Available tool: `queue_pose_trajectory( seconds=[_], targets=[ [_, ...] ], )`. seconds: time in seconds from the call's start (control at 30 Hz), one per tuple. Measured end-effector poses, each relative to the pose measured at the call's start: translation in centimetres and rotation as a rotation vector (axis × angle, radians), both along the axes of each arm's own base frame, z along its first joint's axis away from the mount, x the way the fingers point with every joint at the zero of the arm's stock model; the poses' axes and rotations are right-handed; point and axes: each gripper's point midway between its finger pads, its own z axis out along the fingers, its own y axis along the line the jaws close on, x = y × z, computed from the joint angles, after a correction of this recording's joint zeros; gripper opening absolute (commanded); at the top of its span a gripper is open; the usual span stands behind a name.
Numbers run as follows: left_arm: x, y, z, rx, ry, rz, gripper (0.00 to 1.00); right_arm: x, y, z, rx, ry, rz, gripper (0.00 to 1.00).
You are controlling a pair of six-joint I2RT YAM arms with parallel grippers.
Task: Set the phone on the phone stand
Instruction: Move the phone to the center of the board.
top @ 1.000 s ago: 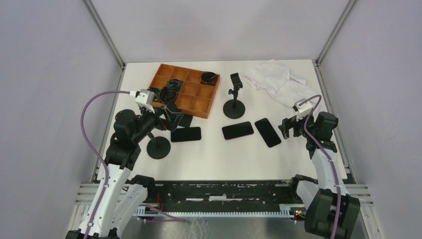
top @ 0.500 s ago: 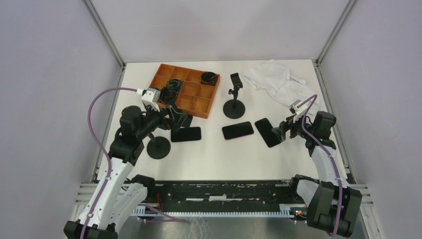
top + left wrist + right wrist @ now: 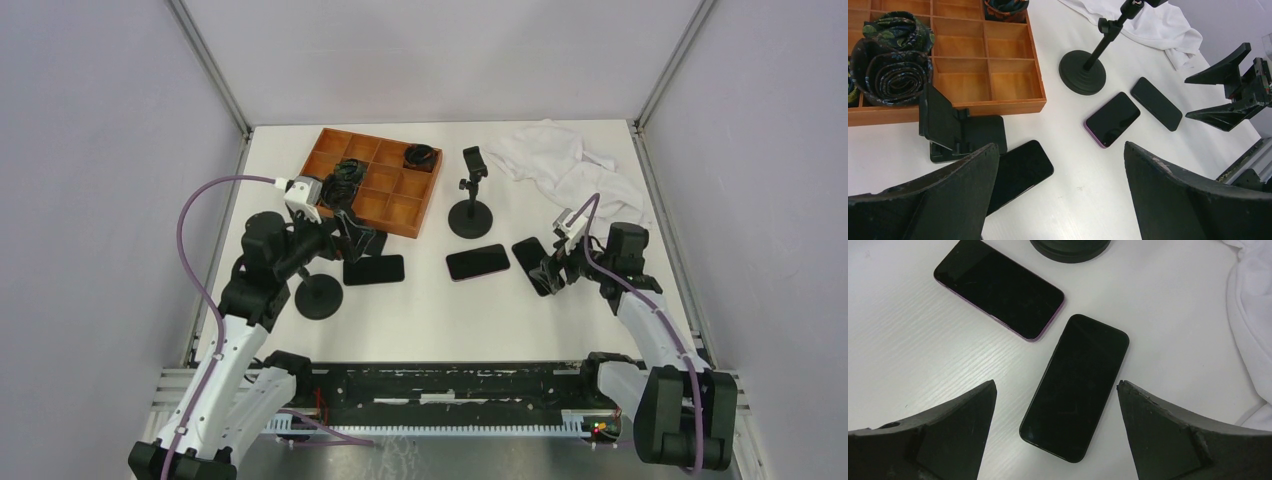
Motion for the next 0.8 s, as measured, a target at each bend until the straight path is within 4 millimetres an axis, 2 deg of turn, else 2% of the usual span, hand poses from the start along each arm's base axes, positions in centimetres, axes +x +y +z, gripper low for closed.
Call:
queue_pose_trajectory(
  seconds=[0.2, 0.53, 0.8],
  targets=[
    [0.03, 0.04, -0.01, 0.001, 0.000, 0.003, 0.99, -0.40, 0.34, -0.40, -0.029, 0.002, 0.026, 0.98],
    [0.07, 0.04, -0.07, 0.001, 0.002, 0.003, 0.99, -0.53, 0.28, 0.25, -0.044, -0.031, 0.033, 0.98],
    [0.61, 0.18, -0.93, 0.013, 0.031, 0.019, 0.99, -0.62, 0.27, 0.30, -0.048, -0.035, 0.036, 0.98]
  ],
)
